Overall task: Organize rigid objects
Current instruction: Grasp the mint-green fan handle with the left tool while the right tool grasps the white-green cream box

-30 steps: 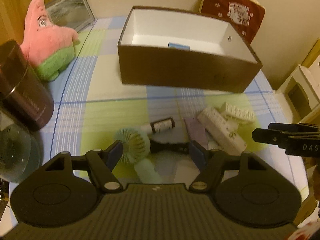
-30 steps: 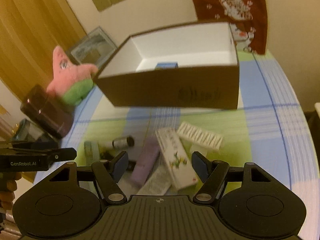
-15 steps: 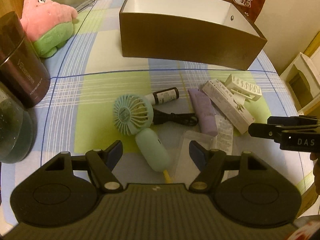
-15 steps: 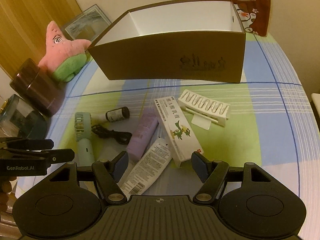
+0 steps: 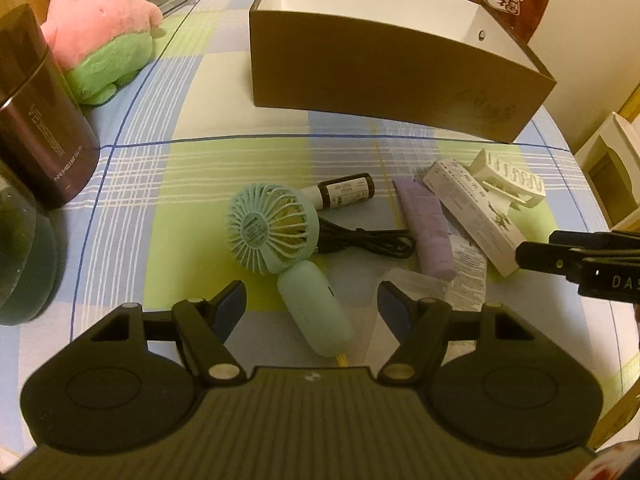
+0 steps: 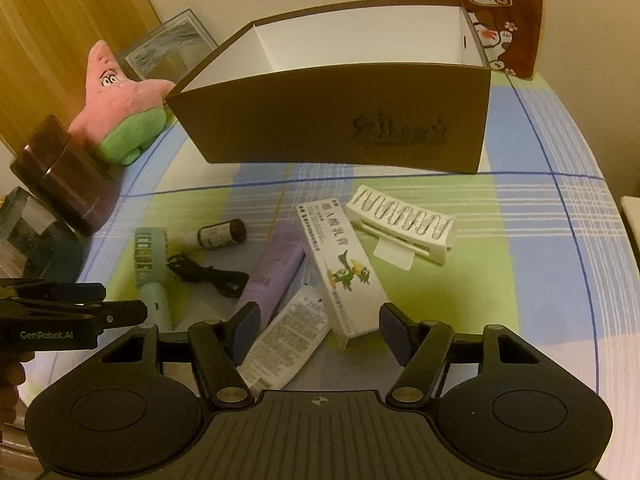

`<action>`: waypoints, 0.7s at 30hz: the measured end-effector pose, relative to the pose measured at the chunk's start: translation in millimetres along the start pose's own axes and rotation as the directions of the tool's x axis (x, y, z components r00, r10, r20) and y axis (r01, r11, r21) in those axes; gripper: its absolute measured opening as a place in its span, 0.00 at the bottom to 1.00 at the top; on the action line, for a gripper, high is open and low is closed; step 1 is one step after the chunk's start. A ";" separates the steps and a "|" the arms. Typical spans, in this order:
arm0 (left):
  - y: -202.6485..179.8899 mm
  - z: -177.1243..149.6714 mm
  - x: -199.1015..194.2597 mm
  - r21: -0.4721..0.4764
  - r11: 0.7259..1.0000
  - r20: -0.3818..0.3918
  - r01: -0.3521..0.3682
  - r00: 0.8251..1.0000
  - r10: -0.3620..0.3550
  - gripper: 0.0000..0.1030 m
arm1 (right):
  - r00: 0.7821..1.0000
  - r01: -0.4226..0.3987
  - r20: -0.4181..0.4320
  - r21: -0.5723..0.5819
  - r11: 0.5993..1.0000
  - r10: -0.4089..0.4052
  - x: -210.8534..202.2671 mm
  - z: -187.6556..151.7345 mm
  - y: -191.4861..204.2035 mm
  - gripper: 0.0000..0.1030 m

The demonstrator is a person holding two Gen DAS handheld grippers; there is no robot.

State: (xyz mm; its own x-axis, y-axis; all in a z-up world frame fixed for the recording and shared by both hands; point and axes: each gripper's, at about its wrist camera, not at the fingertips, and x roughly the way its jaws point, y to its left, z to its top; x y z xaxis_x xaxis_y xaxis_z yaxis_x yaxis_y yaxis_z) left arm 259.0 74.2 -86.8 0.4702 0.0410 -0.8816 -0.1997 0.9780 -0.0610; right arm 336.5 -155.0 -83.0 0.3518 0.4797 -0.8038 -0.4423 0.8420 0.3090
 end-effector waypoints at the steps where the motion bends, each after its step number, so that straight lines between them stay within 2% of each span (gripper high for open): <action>1: 0.6 0.3 2.4 -0.002 1.000 0.000 -0.002 1.000 0.002 0.68 | 1.000 0.001 0.000 -0.003 1.000 -0.001 2.3 1.2 -2.2 0.61; 12: 8.4 6.7 32.5 -0.034 0.999 -0.033 -0.038 0.999 0.037 0.59 | 1.000 0.015 -0.011 -0.043 0.999 -0.016 35.4 15.7 -17.3 0.54; 14: 9.1 6.7 36.9 -0.033 0.998 -0.037 -0.049 0.998 0.048 0.53 | 1.000 0.013 -0.020 -0.049 0.999 -0.014 40.6 17.0 -18.6 0.54; 18: 13.9 6.4 40.0 -0.042 0.999 -0.032 -0.030 0.999 0.029 0.47 | 0.999 0.008 -0.037 -0.060 0.998 -0.010 49.0 17.3 -18.9 0.52; 19: 14.9 6.3 39.9 -0.034 0.999 -0.033 -0.030 0.999 0.028 0.42 | 0.999 0.006 -0.042 -0.062 0.998 -0.009 50.7 17.2 -18.8 0.52; 20: 16.7 6.0 39.1 -0.025 1.000 -0.029 -0.018 0.999 0.018 0.33 | 0.999 0.002 -0.046 -0.063 0.998 -0.005 51.7 16.9 -18.6 0.50; 21: 17.6 5.8 38.3 -0.016 1.000 -0.027 -0.025 0.999 0.025 0.32 | 0.999 -0.003 -0.050 -0.067 0.998 0.000 52.8 16.6 -18.0 0.47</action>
State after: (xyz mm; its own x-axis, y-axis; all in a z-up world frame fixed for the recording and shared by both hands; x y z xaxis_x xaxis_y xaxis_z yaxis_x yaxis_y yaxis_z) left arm 278.4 94.2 -119.0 0.4416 0.0594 -0.8953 -0.2249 0.9733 -0.0463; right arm 376.8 -140.7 -122.6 0.3100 0.4664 -0.8284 -0.4972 0.8223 0.2769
